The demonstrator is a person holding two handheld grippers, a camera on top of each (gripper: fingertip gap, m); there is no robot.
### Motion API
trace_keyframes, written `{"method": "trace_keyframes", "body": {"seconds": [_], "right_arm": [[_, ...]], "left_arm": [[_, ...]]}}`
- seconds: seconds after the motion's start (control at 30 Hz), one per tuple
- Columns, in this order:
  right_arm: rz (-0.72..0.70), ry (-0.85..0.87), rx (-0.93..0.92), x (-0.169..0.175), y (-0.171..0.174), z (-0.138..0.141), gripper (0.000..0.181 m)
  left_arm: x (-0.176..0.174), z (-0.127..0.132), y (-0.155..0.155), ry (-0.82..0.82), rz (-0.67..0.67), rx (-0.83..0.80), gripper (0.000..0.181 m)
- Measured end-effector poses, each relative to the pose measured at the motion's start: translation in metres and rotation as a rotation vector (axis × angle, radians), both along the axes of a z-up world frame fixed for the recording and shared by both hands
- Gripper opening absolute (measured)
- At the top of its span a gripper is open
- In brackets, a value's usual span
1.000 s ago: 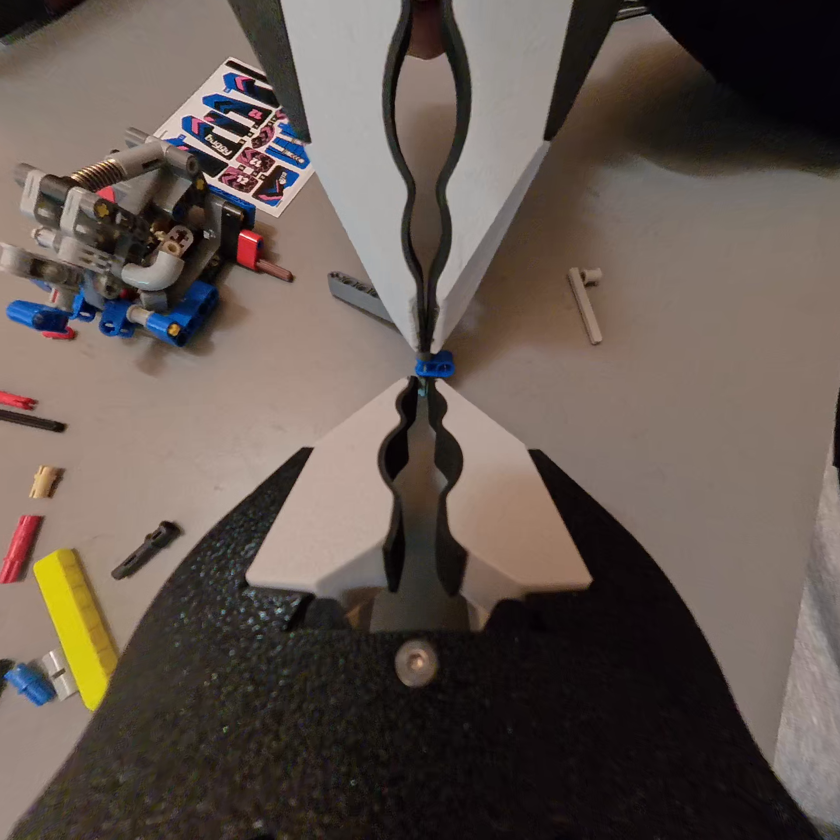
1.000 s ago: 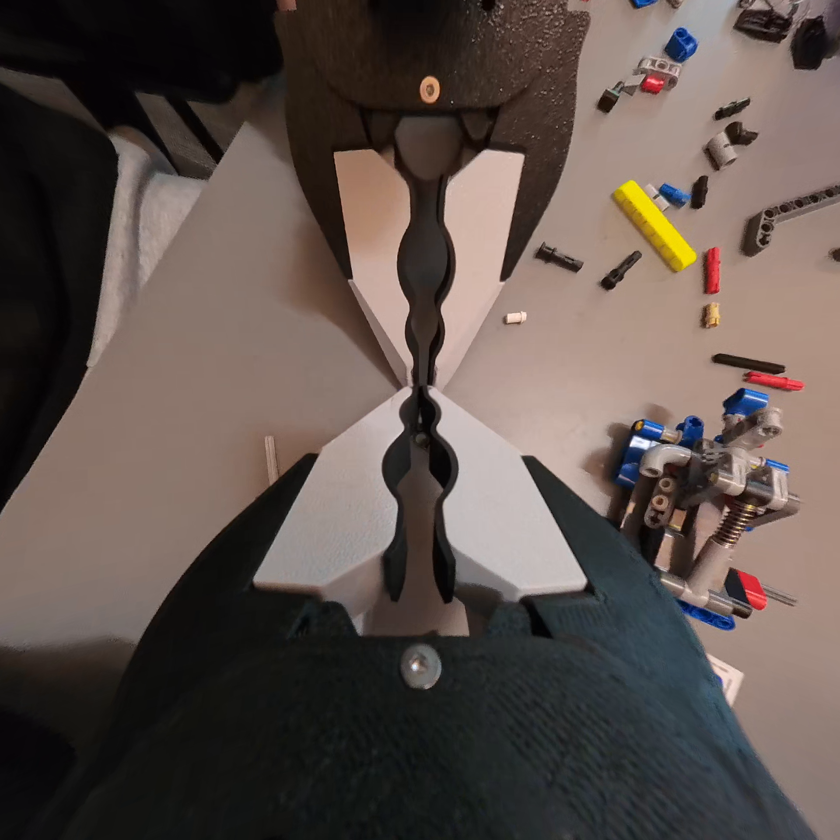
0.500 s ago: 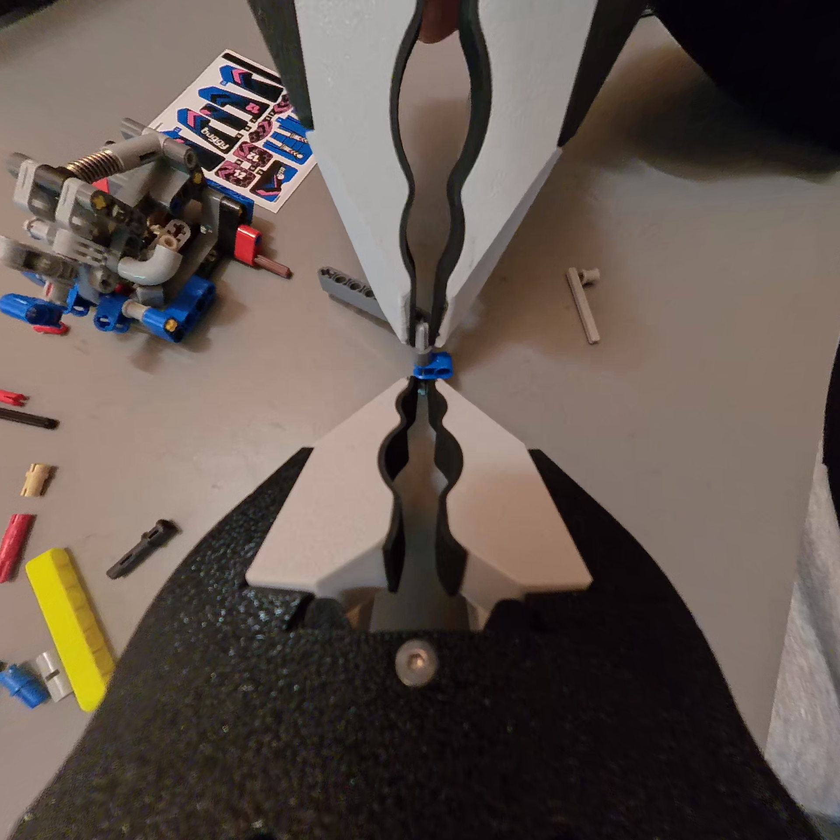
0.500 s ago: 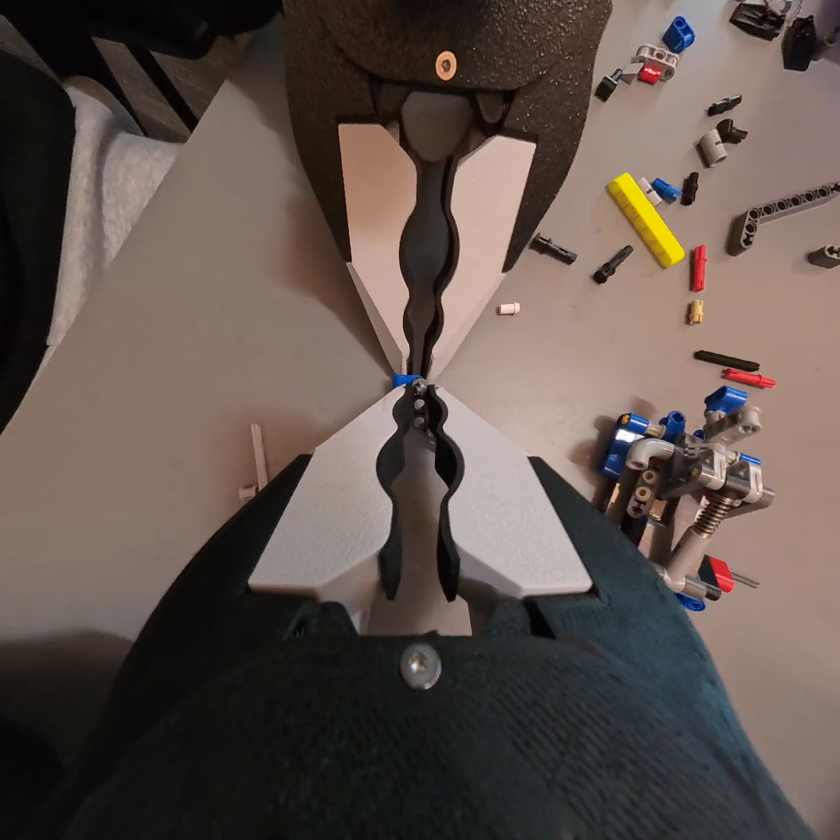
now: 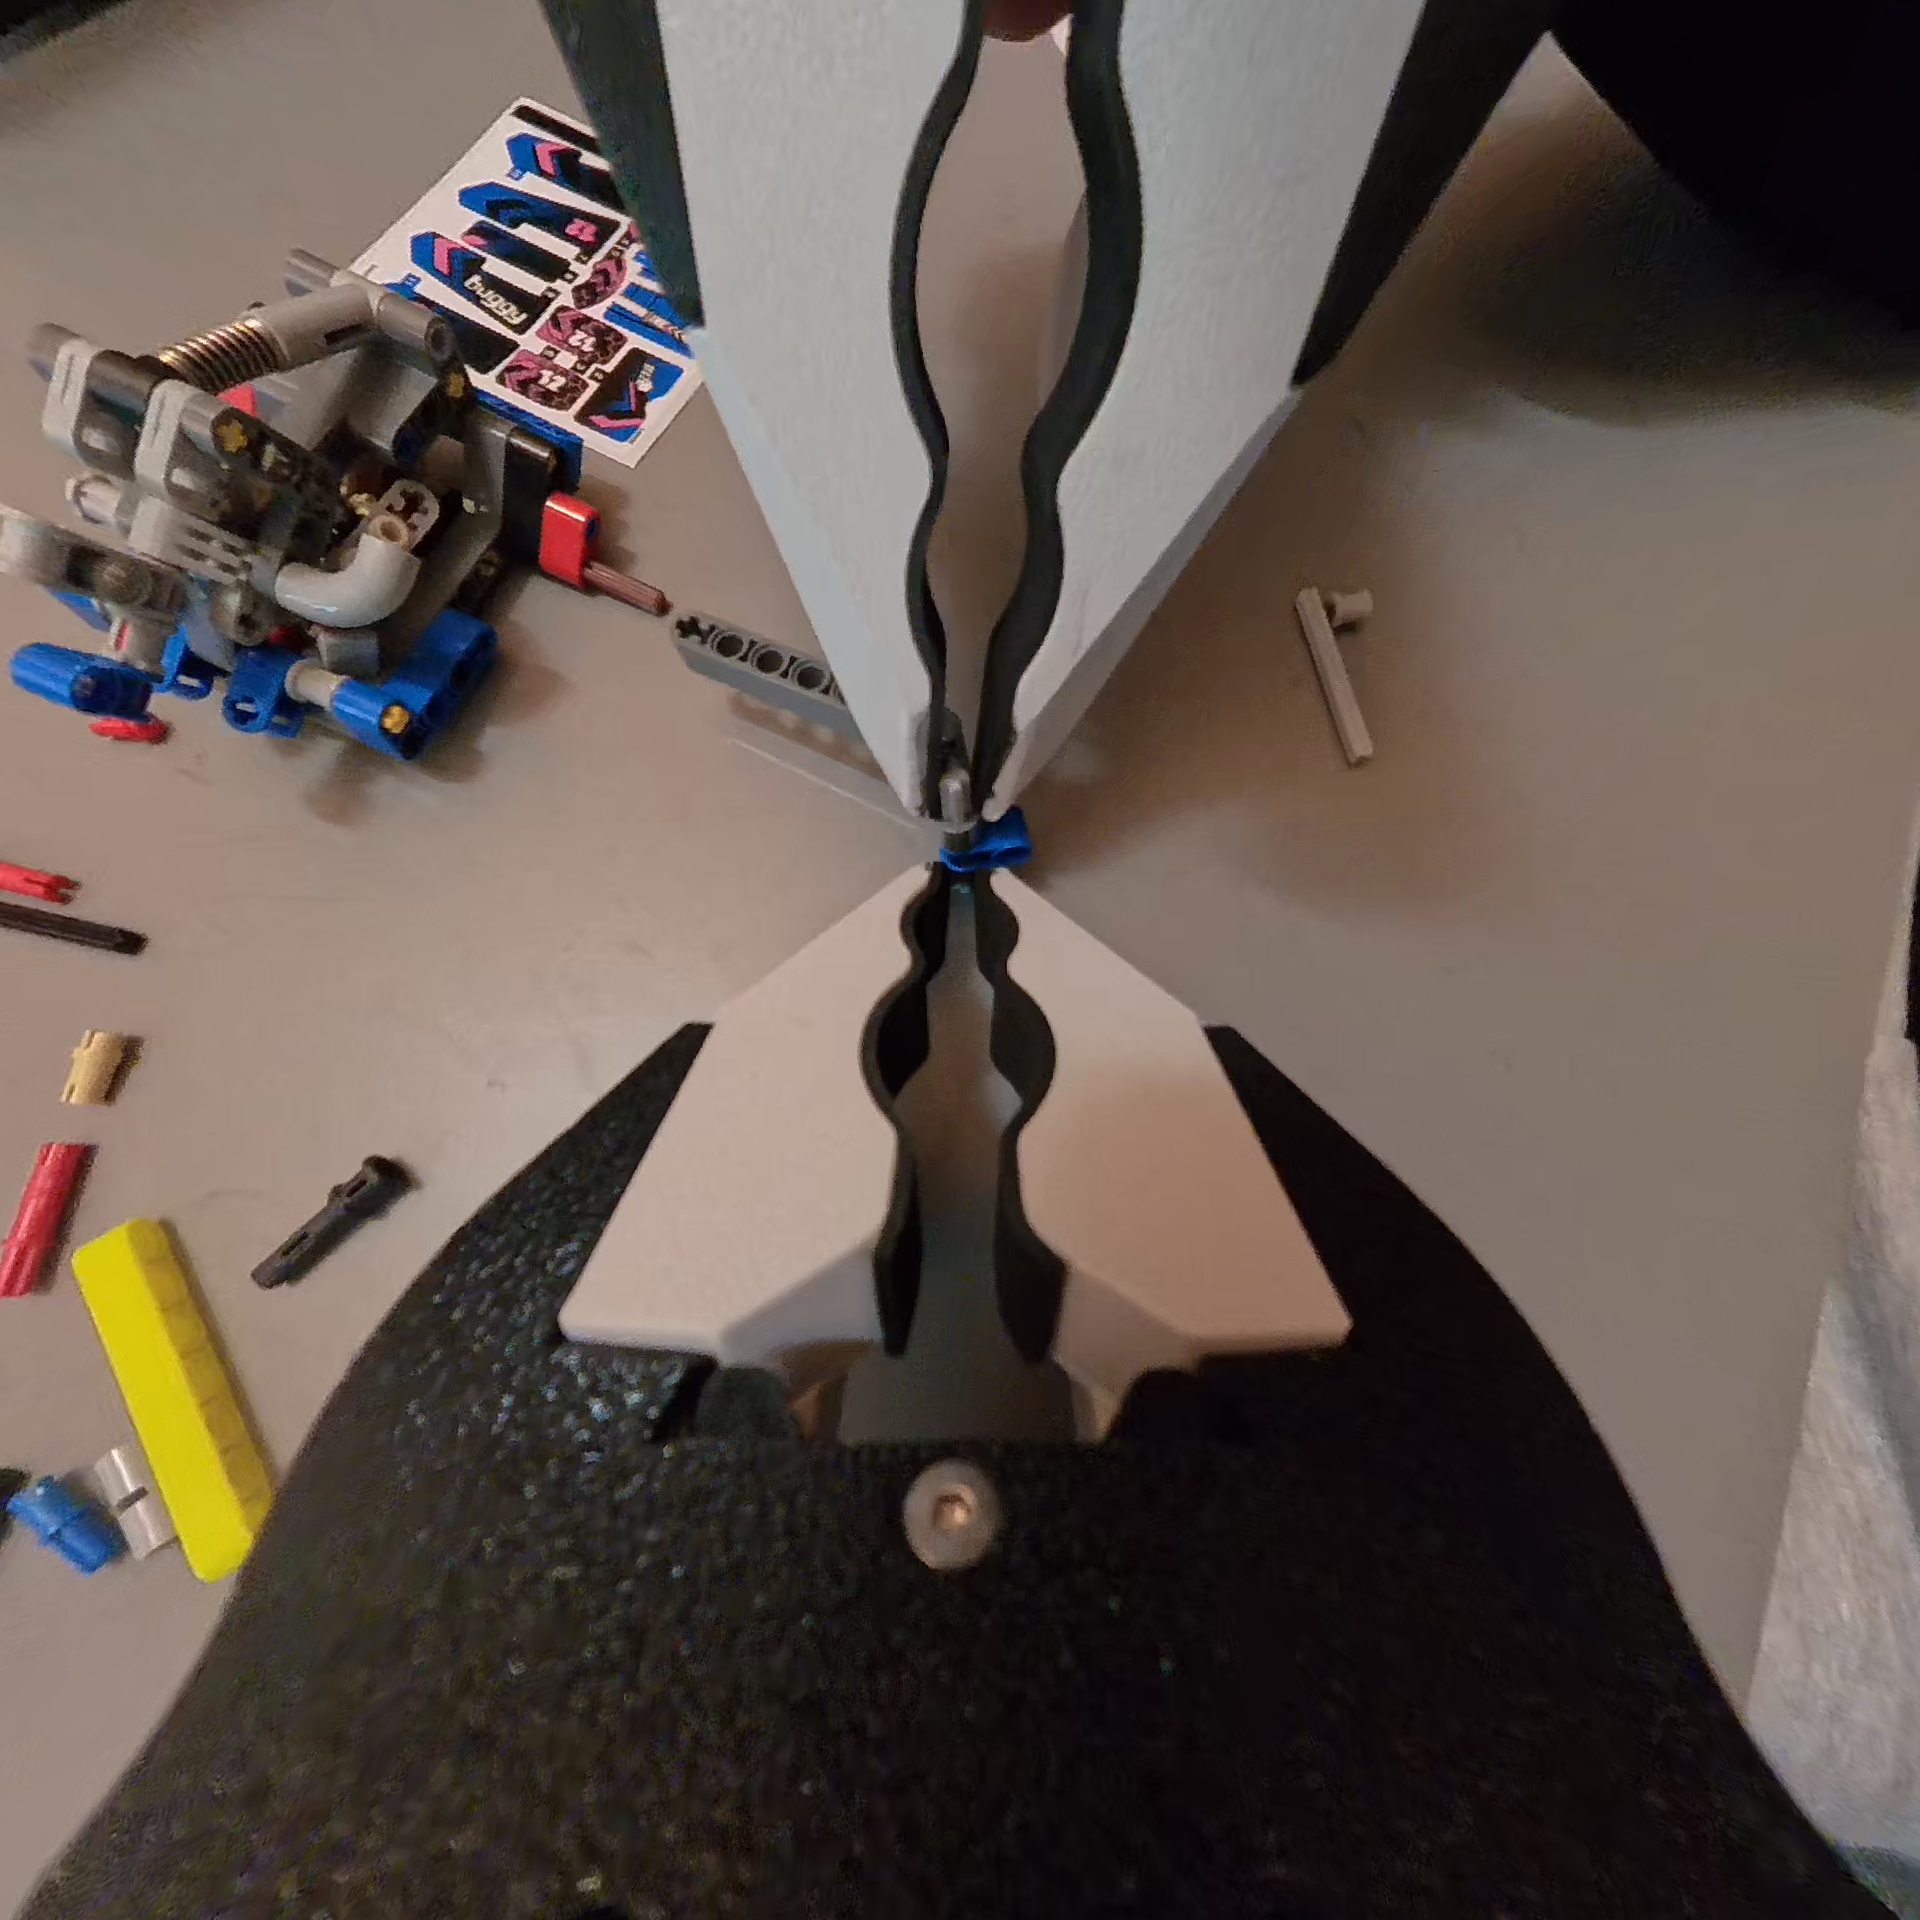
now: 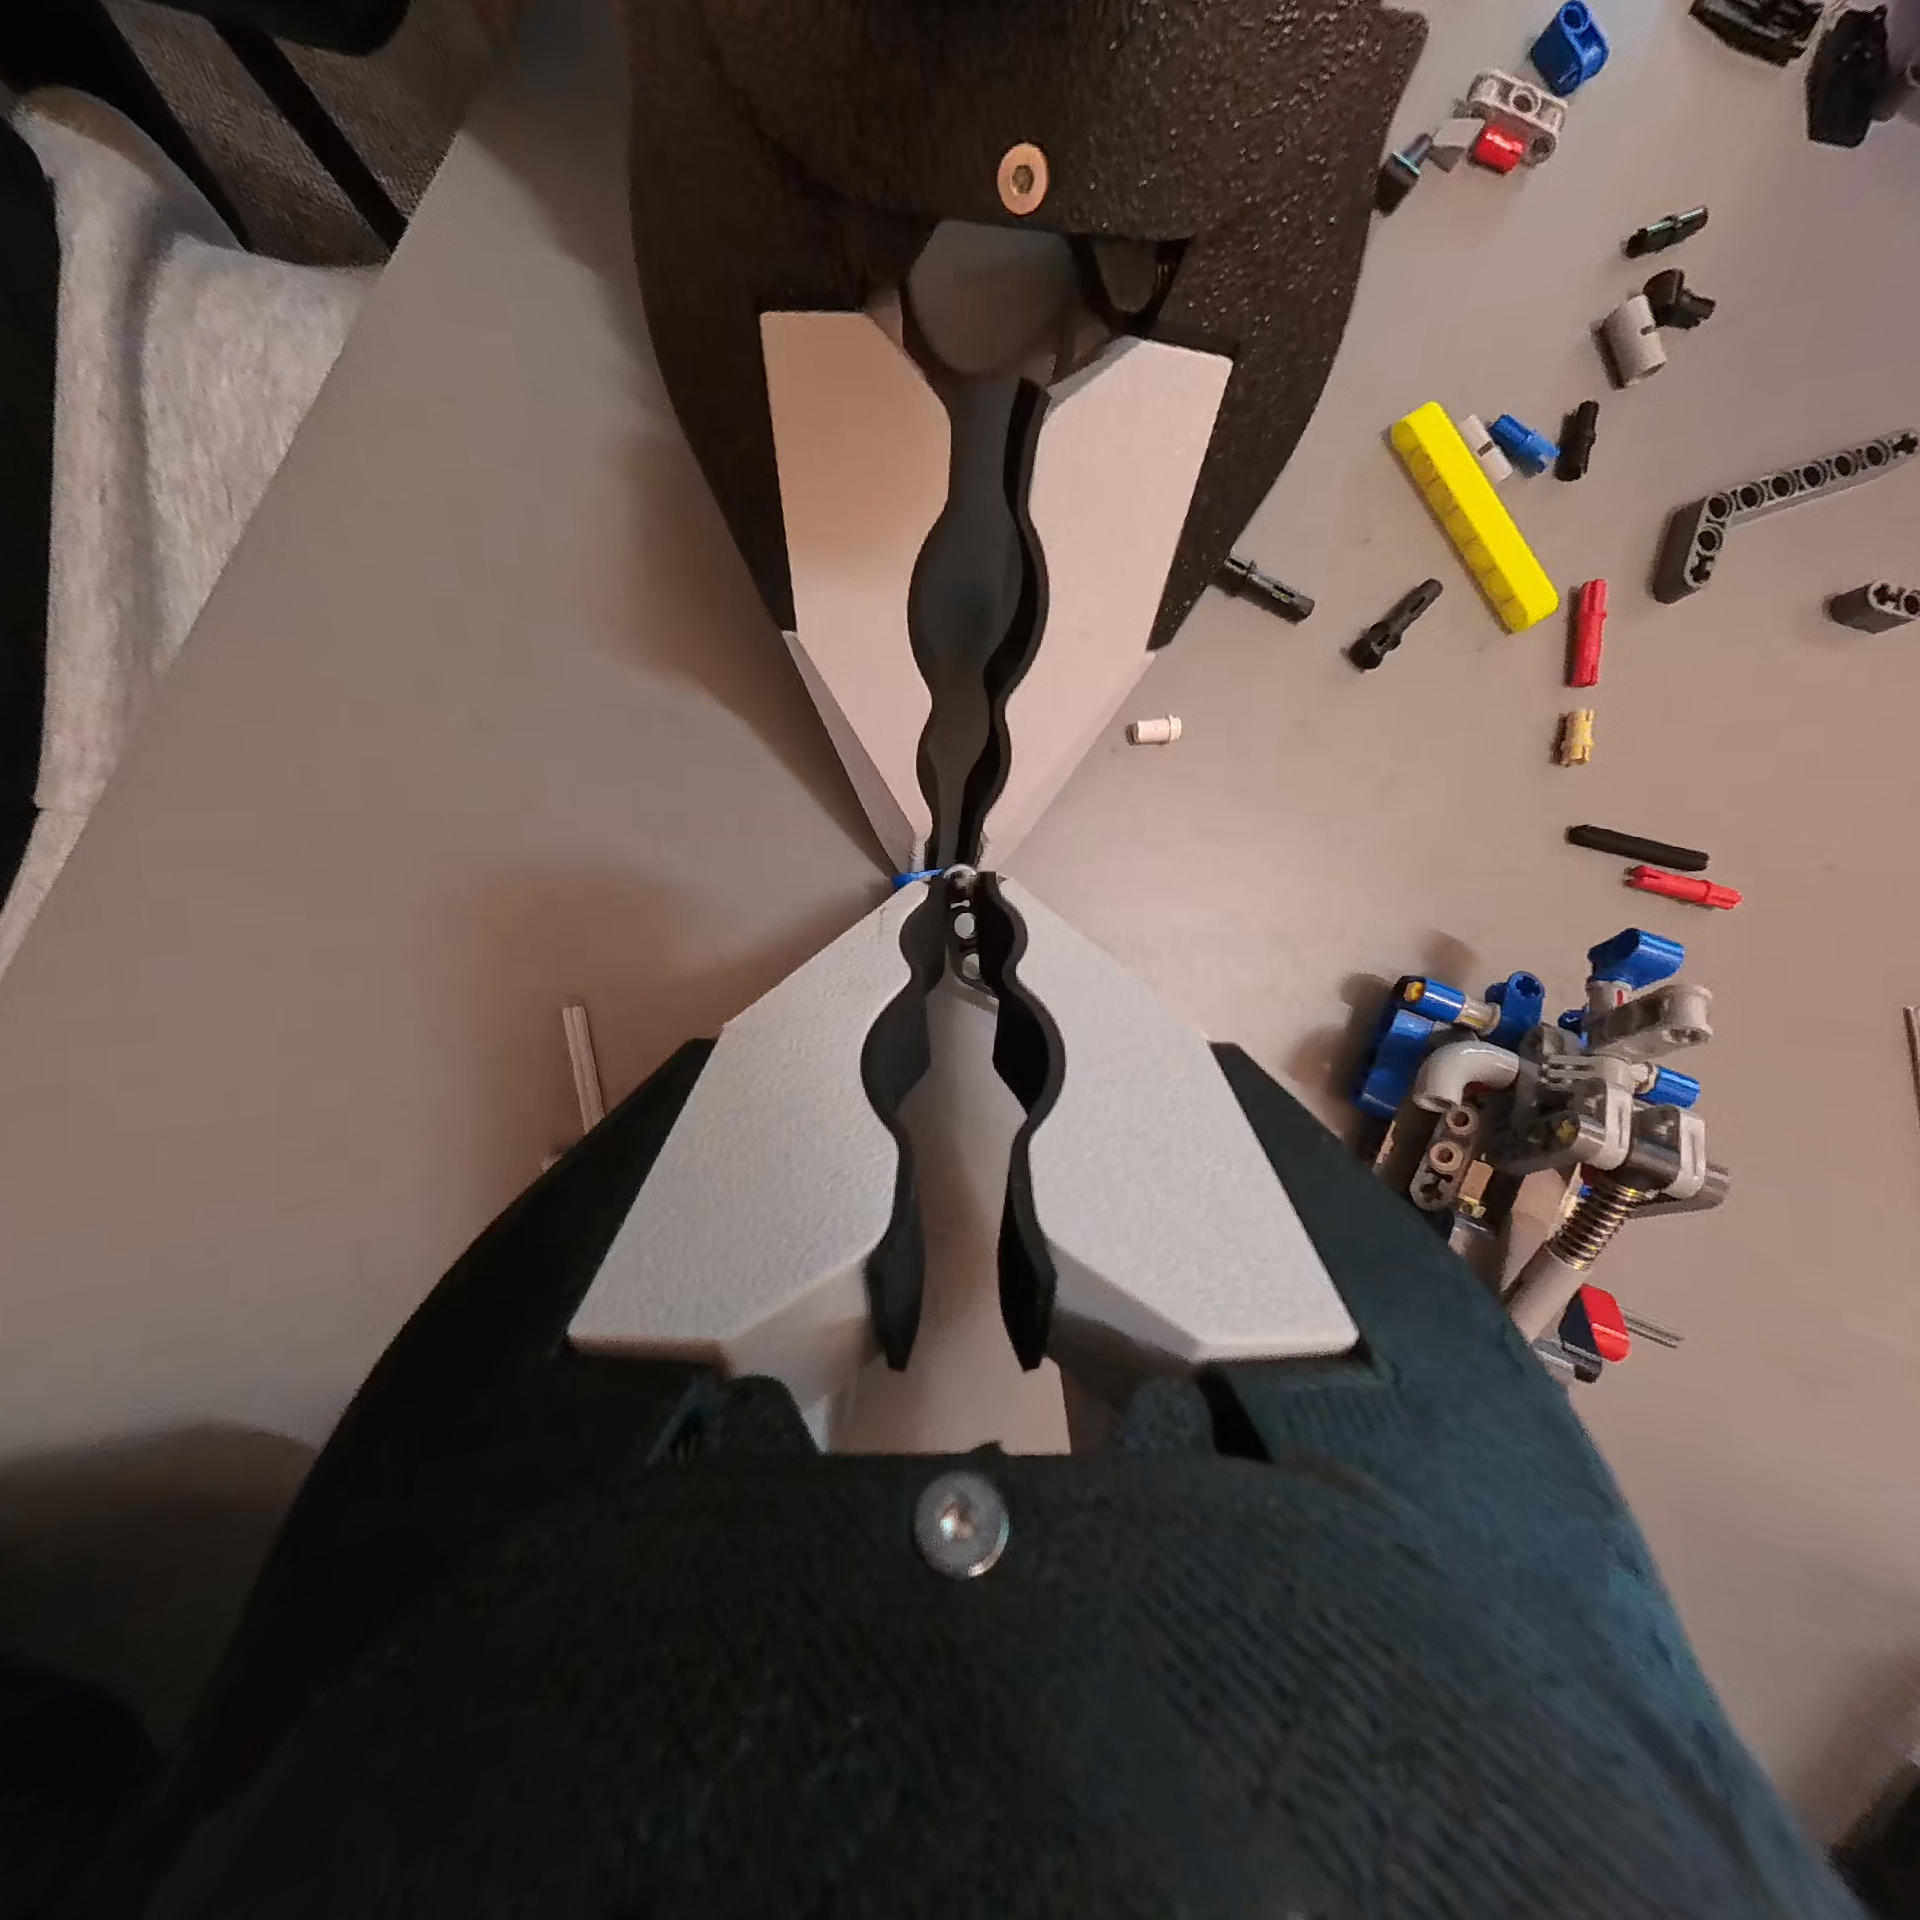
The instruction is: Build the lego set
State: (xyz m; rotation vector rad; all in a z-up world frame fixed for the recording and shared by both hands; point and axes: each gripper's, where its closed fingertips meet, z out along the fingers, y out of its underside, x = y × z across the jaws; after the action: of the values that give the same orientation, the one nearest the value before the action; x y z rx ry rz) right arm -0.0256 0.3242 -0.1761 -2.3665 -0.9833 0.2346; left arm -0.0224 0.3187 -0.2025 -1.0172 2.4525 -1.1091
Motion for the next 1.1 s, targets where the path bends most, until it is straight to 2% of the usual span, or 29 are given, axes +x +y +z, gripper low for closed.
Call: {"method": "trace_keyframes", "body": {"seconds": [0.2, 0.3, 0.37, 0.43, 0.5, 0.67, 0.8, 0.83, 0.93, 1.0, 1.1], "right_arm": [[0.012, -0.042, 0.005, -0.001, 0.001, 0.0, 0.004], [0.003, -0.033, 0.0, 0.002, 0.0, -0.001, 0.004], [0.003, -0.148, -0.084, 0.016, -0.01, -0.021, 0.001], [0.052, -0.065, -0.072, -0.002, -0.009, -0.025, 0.0], [0.06, -0.107, -0.064, 0.0, -0.009, -0.024, 0.0], [0.048, -0.053, 0.027, 0.003, -0.002, -0.007, 0.0], [0.092, -0.128, 0.131, 0.004, -0.004, 0.001, 0.02], [0.068, -0.123, 0.143, 0.005, -0.006, 0.001, 0.023], [-0.12, -0.01, 0.124, 0.017, -0.008, -0.003, 0.031], [-0.117, 0.08, 0.168, 0.007, -0.01, -0.002, 0.03], [-0.078, 0.031, 0.3, -0.004, -0.007, 0.003, 0.022]], "left_arm": [[-0.001, 0.0, 0.002, -0.052, 0.019, 0.052, 0.004], [-0.001, 0.0, 0.004, -0.041, 0.037, 0.041, 0.012], [-0.004, 0.0, 0.005, -0.034, 0.035, 0.034, 0.014], [-0.005, 0.0, 0.005, -0.044, 0.016, 0.042, 0.007], [-0.005, 0.0, 0.004, -0.048, 0.015, 0.048, 0.007], [-0.007, 0.0, 0.005, -0.047, 0.008, 0.047, 0.006], [-0.007, 0.0, 0.007, -0.053, 0.015, 0.053, 0.006], [-0.006, 0.0, 0.008, -0.059, 0.021, 0.058, 0.006], [-0.008, 0.001, 0.007, -0.075, 0.016, 0.068, 0.006], [-0.006, 0.006, 0.003, -0.076, 0.034, 0.027, 0.006], [-0.001, 0.018, -0.002, -0.066, 0.088, -0.102, 0.006]]}}
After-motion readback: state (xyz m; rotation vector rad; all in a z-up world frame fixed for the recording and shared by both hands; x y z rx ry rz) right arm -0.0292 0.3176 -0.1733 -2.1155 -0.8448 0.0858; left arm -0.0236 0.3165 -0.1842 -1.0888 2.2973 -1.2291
